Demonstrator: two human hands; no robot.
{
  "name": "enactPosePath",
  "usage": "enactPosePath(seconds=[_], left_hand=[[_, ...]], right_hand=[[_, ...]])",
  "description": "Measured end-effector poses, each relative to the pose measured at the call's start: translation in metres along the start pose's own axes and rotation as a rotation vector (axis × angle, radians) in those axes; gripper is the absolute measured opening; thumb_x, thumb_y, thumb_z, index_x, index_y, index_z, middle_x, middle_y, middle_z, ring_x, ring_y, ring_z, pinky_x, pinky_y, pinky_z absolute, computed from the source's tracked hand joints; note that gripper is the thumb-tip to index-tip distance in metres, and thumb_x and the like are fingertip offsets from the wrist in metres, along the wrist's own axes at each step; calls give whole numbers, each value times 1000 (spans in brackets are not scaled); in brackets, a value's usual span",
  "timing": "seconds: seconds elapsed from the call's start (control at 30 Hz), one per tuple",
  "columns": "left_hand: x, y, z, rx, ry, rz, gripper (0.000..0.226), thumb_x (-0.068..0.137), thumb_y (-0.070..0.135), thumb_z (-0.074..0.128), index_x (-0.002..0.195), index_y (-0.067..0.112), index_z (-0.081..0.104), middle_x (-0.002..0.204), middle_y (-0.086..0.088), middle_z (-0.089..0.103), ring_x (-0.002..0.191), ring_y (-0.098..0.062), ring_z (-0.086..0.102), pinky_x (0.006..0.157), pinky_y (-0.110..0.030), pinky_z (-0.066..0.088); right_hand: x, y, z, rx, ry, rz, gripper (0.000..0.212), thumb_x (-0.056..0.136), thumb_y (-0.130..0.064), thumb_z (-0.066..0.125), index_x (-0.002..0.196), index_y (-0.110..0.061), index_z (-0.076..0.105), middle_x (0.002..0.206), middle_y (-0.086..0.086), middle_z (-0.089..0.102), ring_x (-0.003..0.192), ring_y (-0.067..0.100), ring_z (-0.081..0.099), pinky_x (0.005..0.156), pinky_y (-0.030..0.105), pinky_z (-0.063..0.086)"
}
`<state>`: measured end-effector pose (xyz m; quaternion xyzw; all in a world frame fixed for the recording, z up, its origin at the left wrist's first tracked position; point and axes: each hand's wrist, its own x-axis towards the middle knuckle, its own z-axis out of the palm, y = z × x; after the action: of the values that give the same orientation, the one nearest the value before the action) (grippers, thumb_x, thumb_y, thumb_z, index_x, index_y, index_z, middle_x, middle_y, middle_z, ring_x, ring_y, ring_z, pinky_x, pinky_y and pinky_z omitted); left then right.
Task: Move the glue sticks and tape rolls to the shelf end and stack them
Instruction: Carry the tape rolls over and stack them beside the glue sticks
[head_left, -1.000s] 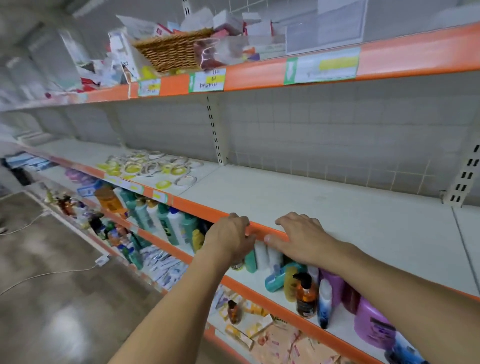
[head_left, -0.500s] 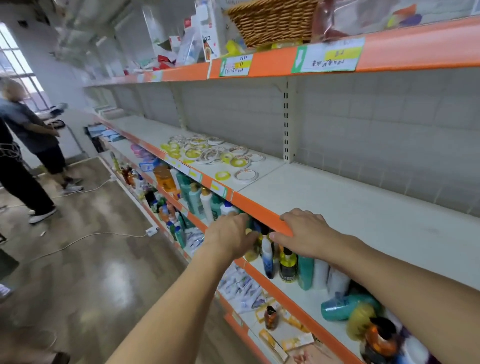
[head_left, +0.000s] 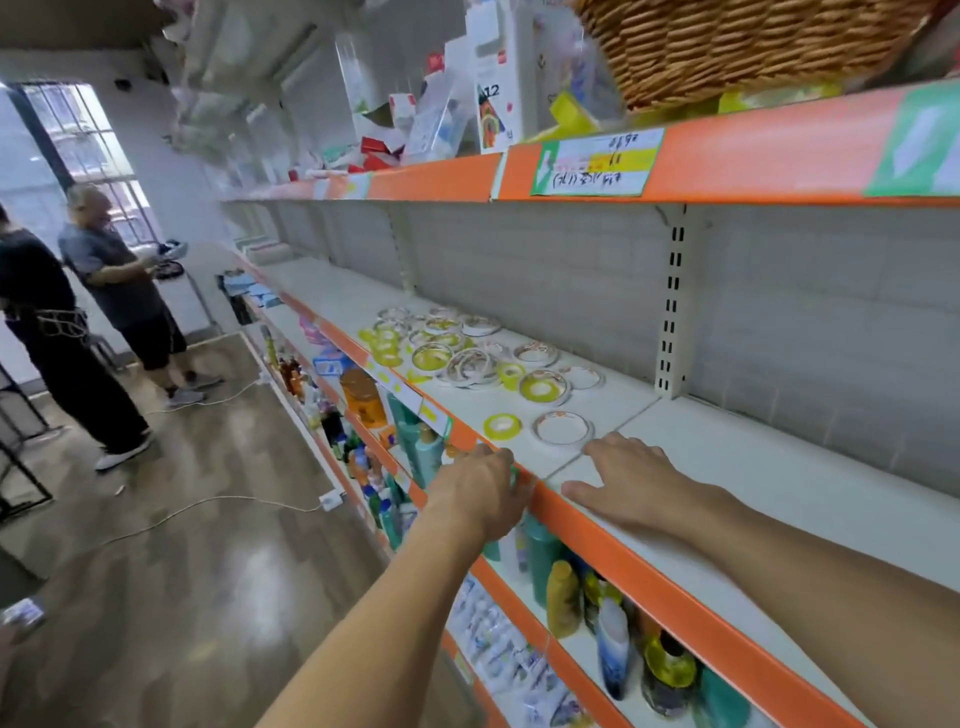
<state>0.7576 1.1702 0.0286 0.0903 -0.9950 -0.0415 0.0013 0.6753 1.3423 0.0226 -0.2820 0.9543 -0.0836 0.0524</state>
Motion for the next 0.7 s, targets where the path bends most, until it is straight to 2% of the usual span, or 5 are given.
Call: enactPosePath(seconds=[0.2,0.33,0.6,0.63,0.7], left_hand=[[51,-15,13,-57,-34,17,48,97,45,47,133,13,50,128,-10,52,118,-32,52,93,-42,47],[80,-29,15,-85,-33,49,45,97,45,49,129,13,49,129,-10,49,120,-32,47,95,-43,45],[152,-64,23,-112,-118,164,63,96,42,52,150,16,30,153,-10,31,138,-31,33,110,-42,34],[161,-67,25,-102,-142,190,64,96,41,51,150,16,28,154,-10,31,139,-32,33,110,-42,34],[177,-70,28,-56,-178,251,56,95,41,49,144,19,37,145,-12,43,132,-33,42,105,-42,40]], right_hand=[[47,5,9,1,-35,43,64,91,-63,51,134,-16,47,133,10,48,127,31,46,102,41,38],[70,0,15,67,12,88,78,90,-64,52,149,-16,33,145,10,40,135,30,38,109,41,34],[119,-13,31,154,56,226,105,83,-75,53,158,-14,10,162,9,16,148,28,20,118,38,24],[123,-16,34,172,61,243,106,83,-75,52,158,-14,8,164,9,14,149,27,18,119,38,22],[129,-23,42,177,90,280,105,84,-75,51,159,-15,7,165,8,11,150,25,16,120,37,19]])
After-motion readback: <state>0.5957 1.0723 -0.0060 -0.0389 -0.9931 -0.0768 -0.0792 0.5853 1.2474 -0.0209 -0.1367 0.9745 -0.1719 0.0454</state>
